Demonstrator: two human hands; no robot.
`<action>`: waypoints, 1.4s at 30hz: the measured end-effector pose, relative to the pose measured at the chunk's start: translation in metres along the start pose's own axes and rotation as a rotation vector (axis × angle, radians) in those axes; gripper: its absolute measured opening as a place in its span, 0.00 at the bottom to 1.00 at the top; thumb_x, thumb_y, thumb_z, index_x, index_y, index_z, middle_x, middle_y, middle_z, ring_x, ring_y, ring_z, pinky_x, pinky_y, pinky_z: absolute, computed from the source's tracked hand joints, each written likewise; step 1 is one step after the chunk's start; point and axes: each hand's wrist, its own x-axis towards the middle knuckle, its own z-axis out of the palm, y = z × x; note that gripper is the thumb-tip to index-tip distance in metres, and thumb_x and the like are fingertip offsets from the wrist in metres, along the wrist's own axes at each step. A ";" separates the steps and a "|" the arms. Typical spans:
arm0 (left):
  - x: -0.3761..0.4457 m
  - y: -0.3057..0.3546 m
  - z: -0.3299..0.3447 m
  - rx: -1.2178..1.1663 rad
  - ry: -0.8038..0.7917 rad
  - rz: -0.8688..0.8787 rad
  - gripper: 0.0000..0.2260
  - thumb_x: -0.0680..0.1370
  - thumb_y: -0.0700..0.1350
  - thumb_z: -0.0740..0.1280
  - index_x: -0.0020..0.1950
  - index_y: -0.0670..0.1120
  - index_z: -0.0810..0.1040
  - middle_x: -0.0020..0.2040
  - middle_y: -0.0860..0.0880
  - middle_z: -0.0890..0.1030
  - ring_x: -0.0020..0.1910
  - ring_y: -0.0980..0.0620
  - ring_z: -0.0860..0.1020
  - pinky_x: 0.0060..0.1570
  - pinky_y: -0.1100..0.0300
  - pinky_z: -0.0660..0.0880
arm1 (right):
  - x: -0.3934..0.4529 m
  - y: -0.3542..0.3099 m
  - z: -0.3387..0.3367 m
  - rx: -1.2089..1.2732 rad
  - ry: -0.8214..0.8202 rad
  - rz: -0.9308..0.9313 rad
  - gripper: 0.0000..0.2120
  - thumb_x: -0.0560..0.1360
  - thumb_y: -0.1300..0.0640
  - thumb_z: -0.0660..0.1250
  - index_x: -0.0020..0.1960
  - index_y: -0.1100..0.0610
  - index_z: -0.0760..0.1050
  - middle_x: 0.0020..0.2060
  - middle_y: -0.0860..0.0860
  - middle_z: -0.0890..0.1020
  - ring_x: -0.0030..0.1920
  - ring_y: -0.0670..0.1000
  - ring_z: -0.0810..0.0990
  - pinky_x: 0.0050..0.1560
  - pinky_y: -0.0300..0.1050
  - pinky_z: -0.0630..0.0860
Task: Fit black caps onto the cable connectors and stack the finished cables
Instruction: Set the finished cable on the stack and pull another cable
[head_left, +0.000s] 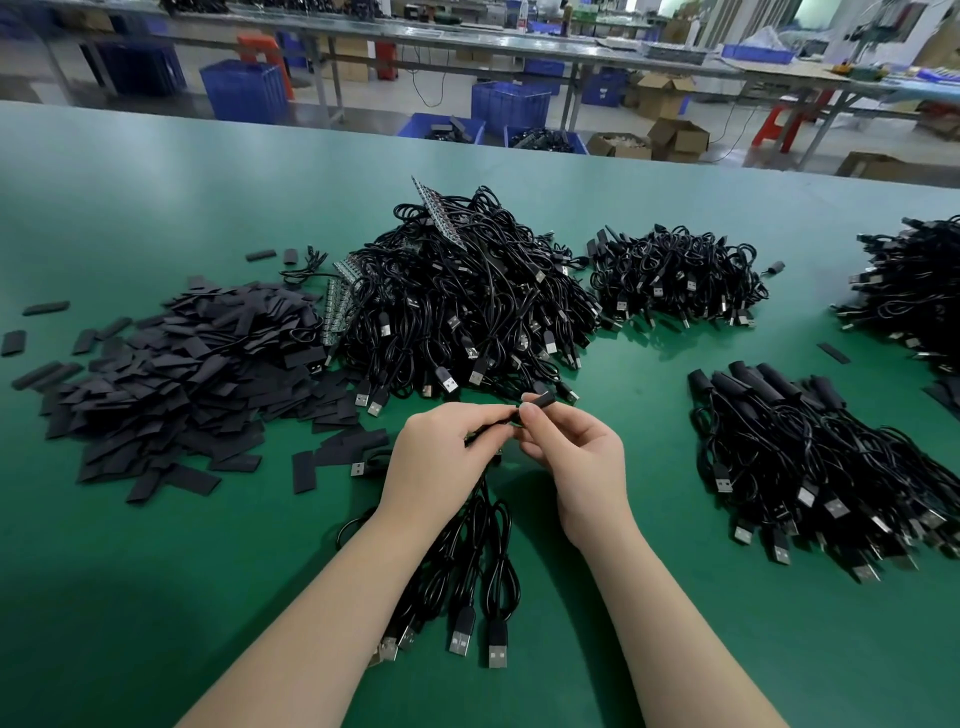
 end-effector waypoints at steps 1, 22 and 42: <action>0.000 0.000 0.000 -0.003 -0.001 0.000 0.10 0.75 0.43 0.73 0.55 0.53 0.85 0.48 0.58 0.85 0.51 0.65 0.79 0.50 0.73 0.73 | 0.000 0.000 0.001 0.001 -0.001 -0.002 0.07 0.74 0.60 0.74 0.44 0.49 0.87 0.41 0.51 0.87 0.43 0.47 0.85 0.43 0.34 0.78; 0.001 -0.002 0.002 -0.036 0.037 -0.049 0.06 0.73 0.46 0.74 0.47 0.55 0.86 0.43 0.63 0.83 0.43 0.66 0.81 0.46 0.65 0.77 | 0.000 0.002 0.002 0.028 0.005 0.001 0.08 0.73 0.62 0.74 0.45 0.50 0.86 0.39 0.51 0.86 0.43 0.46 0.85 0.42 0.34 0.77; 0.000 0.003 0.001 -0.084 0.045 -0.077 0.05 0.72 0.45 0.75 0.47 0.52 0.87 0.41 0.62 0.84 0.42 0.64 0.81 0.46 0.62 0.78 | 0.001 0.005 0.002 0.019 0.033 -0.025 0.06 0.73 0.60 0.75 0.45 0.50 0.86 0.40 0.53 0.87 0.41 0.48 0.84 0.42 0.35 0.78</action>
